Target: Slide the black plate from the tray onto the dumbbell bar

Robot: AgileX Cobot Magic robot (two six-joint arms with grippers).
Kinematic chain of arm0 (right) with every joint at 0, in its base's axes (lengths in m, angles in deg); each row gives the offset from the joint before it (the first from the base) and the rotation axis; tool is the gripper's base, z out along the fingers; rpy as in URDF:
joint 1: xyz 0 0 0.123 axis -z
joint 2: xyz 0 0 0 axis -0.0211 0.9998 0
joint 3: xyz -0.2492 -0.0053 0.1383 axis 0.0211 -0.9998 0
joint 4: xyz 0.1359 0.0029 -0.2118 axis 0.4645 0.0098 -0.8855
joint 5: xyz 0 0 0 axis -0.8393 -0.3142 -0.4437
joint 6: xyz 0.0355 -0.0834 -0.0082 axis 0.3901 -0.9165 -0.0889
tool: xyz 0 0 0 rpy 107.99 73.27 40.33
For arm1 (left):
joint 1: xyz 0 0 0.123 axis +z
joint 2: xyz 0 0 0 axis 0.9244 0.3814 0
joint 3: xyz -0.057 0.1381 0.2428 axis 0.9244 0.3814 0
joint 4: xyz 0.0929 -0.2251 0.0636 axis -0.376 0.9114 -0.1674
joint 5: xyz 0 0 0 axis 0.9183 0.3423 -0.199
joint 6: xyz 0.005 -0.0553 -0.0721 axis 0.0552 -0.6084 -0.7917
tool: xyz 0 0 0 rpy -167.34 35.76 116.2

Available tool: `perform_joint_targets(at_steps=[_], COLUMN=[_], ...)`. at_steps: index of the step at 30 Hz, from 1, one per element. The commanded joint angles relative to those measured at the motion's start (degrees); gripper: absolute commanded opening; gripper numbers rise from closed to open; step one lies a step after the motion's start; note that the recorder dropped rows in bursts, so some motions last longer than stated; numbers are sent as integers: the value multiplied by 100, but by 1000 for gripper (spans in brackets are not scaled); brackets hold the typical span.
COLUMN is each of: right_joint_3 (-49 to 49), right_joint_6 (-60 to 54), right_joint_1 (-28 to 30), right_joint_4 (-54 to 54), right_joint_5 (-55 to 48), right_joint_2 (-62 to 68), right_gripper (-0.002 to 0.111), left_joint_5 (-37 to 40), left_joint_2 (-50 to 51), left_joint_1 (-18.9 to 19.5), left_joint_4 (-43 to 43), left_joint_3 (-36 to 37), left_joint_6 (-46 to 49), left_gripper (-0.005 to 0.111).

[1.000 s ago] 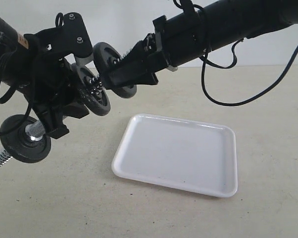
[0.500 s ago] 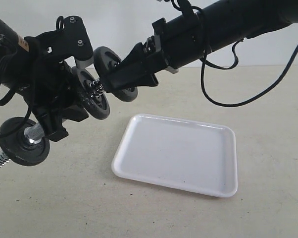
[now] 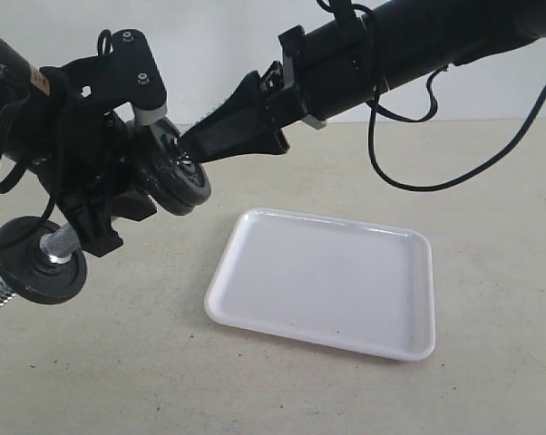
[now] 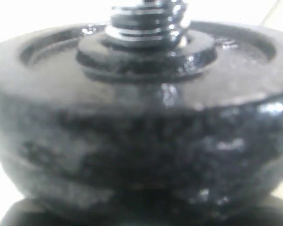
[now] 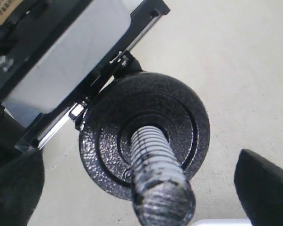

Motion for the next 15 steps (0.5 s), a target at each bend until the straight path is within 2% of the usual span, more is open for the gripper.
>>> perform_joint_targets(at_steps=[1, 10, 15], right_joint_3=[20, 20, 20], right_joint_6=[-20, 606, 2048], right_joint_1=[-25, -25, -25], right_joint_4=[27, -237, -2388], right_joint_5=[17, 7, 20], right_joint_2=[-65, -65, -65], right_gripper=[105, 105, 104], left_joint_5=[-955, -970, -910], left_joint_2=[-329, -329, -329], left_joint_1=[-2, -2, 10], left_joint_4=[66, 20, -488], left_joint_3=[-277, -277, -277], left_joint_6=[-29, -754, -2380], left_gripper=[4, 4, 4])
